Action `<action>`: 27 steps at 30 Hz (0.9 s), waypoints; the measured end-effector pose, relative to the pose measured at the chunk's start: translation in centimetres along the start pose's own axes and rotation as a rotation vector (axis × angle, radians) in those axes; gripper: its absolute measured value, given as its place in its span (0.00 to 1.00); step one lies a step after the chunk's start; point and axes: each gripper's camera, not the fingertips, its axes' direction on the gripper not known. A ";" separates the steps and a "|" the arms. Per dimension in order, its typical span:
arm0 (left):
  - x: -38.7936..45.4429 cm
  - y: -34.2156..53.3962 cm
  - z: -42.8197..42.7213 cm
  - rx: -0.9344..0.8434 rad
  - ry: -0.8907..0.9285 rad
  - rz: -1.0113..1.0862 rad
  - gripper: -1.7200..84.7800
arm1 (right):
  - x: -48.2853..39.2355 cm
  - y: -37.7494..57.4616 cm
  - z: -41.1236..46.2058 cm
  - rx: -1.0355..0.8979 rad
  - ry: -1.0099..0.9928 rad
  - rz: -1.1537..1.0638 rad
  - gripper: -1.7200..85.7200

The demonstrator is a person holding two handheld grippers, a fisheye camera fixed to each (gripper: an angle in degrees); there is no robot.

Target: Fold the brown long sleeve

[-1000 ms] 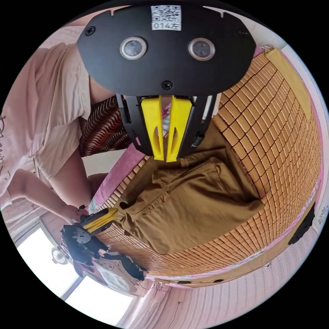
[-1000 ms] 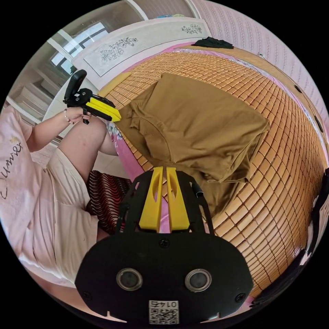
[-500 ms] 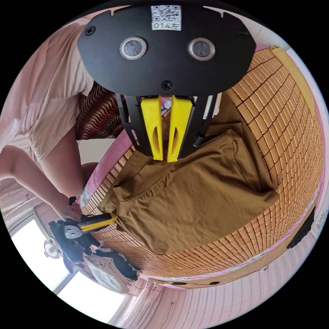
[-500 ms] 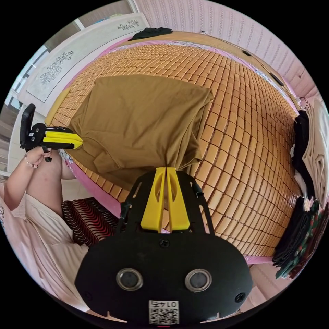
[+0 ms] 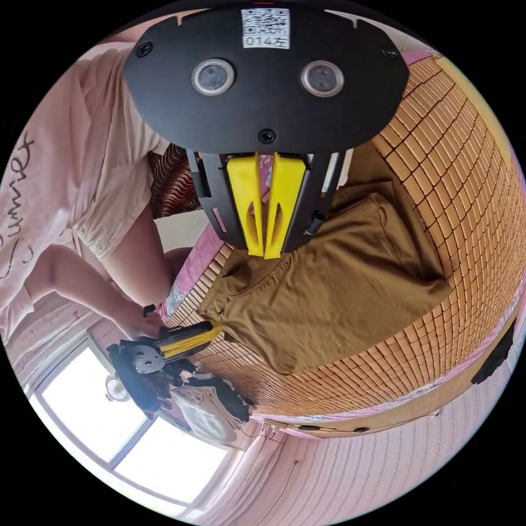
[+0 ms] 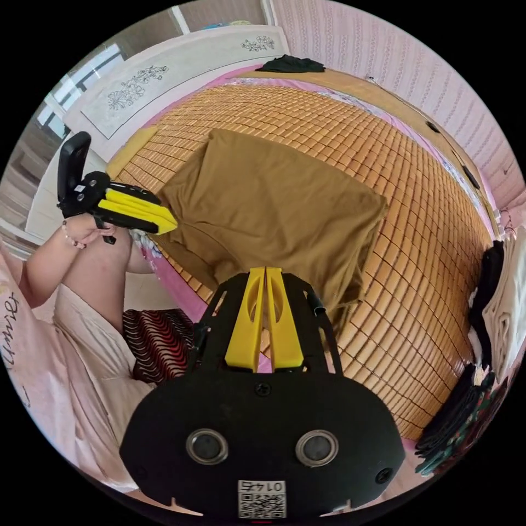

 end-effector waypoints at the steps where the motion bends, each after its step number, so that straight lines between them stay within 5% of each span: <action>1: 0.1 -0.6 0.8 -0.010 -0.036 -0.006 0.01 | -1.4 -1.5 1.0 -0.029 -0.031 -0.037 0.02; 6: 0.9 -0.7 5.4 -0.171 -0.095 0.000 0.01 | -4.0 -3.9 3.6 -0.177 -0.003 -0.102 0.02; 15: 3.6 1.2 4.1 -0.092 -0.032 0.052 0.01 | -5.3 -9.9 -0.7 -0.189 -0.085 -0.171 0.02; 21: 5.4 -0.4 5.9 0.025 -0.149 0.097 0.01 | -5.6 -20.8 -2.0 -0.172 0.063 -0.222 0.02; 27: 7.1 1.0 8.8 -0.012 -0.220 0.183 0.01 | -6.6 -30.9 4.8 -0.409 0.158 -0.295 0.02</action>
